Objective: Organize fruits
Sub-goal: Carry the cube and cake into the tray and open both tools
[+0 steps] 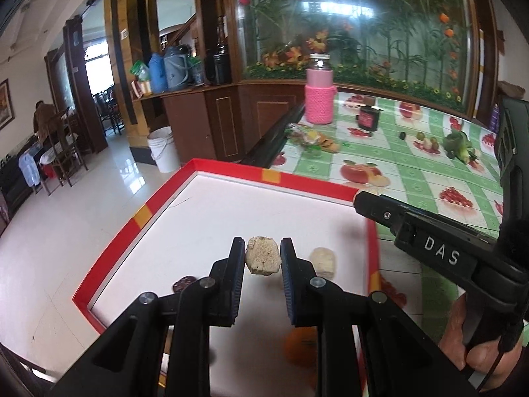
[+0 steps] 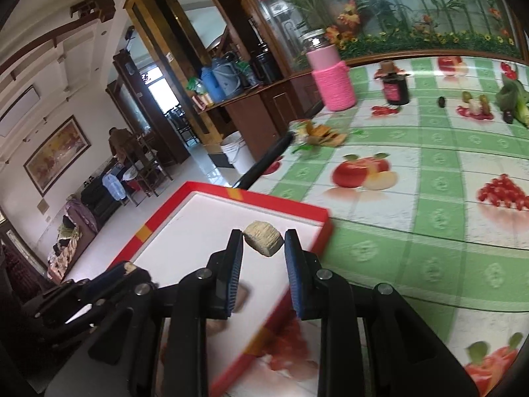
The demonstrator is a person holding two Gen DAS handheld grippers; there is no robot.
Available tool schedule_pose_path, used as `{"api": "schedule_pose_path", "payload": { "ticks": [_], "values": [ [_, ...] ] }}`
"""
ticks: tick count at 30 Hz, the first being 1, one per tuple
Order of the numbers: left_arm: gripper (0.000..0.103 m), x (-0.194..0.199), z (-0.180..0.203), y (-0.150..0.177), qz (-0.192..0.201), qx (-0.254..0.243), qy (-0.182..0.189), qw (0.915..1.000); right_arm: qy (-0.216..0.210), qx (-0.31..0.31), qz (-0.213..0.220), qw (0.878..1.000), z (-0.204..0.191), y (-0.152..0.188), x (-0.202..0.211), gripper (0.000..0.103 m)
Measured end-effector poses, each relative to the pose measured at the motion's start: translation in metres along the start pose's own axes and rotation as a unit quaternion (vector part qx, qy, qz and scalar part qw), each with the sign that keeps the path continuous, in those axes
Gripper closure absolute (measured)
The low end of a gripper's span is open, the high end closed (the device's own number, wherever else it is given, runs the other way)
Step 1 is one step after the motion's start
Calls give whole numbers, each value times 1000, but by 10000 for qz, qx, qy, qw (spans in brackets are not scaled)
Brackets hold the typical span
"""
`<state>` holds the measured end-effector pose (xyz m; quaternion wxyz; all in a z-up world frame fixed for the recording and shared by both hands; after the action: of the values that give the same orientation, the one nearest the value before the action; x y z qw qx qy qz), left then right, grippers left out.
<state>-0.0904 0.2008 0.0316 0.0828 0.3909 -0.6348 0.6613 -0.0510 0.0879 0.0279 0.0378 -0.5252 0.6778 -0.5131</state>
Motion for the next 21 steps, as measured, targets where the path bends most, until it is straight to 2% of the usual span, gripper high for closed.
{"api": "schedule_pose_path", "payload": {
  "ticks": [8,12,21],
  "values": [
    [83,-22,-33,3,-93,185,-388,9990,-211,223,-310,9990,-39,7,-41,75],
    [83,-35,-44,5,-231,216,-603,9977,-211,160,-499,9984,-41,9,-58,75],
    [82,-54,-58,17,-612,210,-843,9943,-223,60,-1144,9932,-37,17,-85,74]
  ]
}}
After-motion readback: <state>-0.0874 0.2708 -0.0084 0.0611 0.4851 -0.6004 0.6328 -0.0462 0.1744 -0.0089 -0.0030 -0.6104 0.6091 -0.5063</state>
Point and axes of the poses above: each gripper's, at about its wrist camera, not at the fingertips, and x roughly against the way its jaws point, z to its right, y to its underside, the point moved 6 cm from there along -x, roughly the way its jaws point, and after that the axes turned 5 degrees about -y, right-handed, at the moved point
